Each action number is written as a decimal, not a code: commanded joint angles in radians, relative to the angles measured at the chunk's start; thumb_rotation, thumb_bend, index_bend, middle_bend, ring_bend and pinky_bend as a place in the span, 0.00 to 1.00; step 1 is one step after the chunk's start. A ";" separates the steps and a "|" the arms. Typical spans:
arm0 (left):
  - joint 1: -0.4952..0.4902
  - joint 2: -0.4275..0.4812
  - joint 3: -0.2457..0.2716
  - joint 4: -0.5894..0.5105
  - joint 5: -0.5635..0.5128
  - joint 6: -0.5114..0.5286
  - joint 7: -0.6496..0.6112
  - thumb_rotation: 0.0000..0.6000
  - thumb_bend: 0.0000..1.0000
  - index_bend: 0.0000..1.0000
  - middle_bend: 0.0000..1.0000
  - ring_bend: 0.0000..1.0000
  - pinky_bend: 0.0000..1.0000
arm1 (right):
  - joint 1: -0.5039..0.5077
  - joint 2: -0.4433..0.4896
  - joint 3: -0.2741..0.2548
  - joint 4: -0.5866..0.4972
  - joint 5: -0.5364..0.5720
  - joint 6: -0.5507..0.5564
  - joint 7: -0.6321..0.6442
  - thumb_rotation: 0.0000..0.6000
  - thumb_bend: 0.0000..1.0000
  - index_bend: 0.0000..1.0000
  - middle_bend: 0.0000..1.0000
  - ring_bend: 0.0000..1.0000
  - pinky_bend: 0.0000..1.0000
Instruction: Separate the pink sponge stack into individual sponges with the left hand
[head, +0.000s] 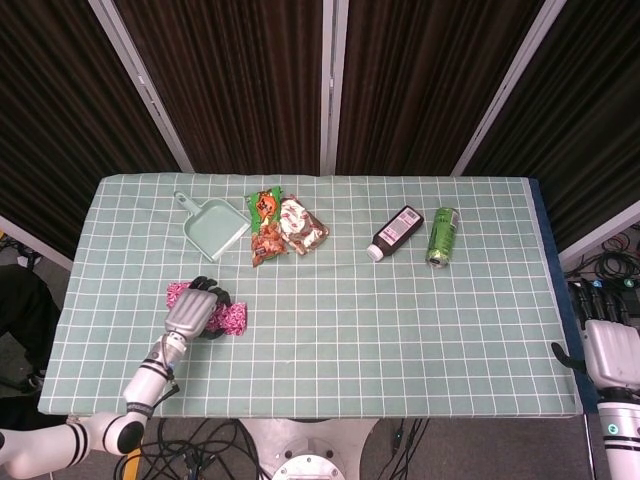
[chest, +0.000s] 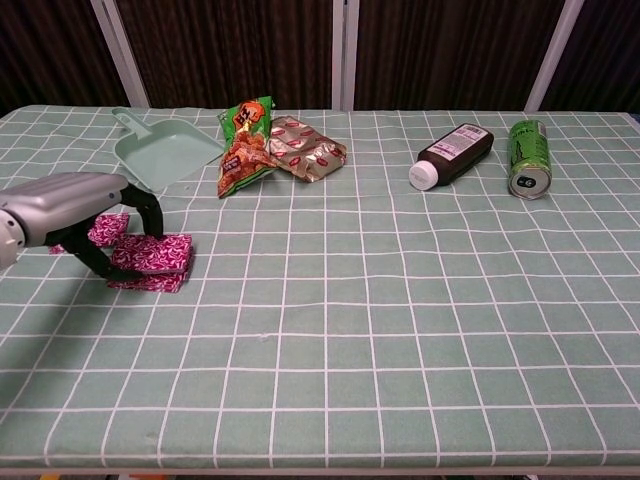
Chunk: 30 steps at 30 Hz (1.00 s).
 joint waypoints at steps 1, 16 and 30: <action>0.004 0.010 -0.002 -0.008 0.008 0.005 -0.011 1.00 0.26 0.43 0.45 0.17 0.14 | 0.000 0.001 0.000 -0.003 0.000 0.001 -0.004 1.00 0.15 0.00 0.00 0.00 0.00; 0.096 0.190 0.039 -0.123 0.043 0.088 -0.065 1.00 0.26 0.43 0.45 0.17 0.14 | 0.005 -0.004 0.001 -0.016 0.002 0.001 -0.027 1.00 0.15 0.00 0.00 0.00 0.00; 0.229 0.254 0.139 -0.174 0.121 0.185 -0.118 1.00 0.26 0.44 0.46 0.17 0.14 | 0.009 -0.009 -0.003 -0.027 -0.002 0.004 -0.050 1.00 0.15 0.00 0.01 0.00 0.00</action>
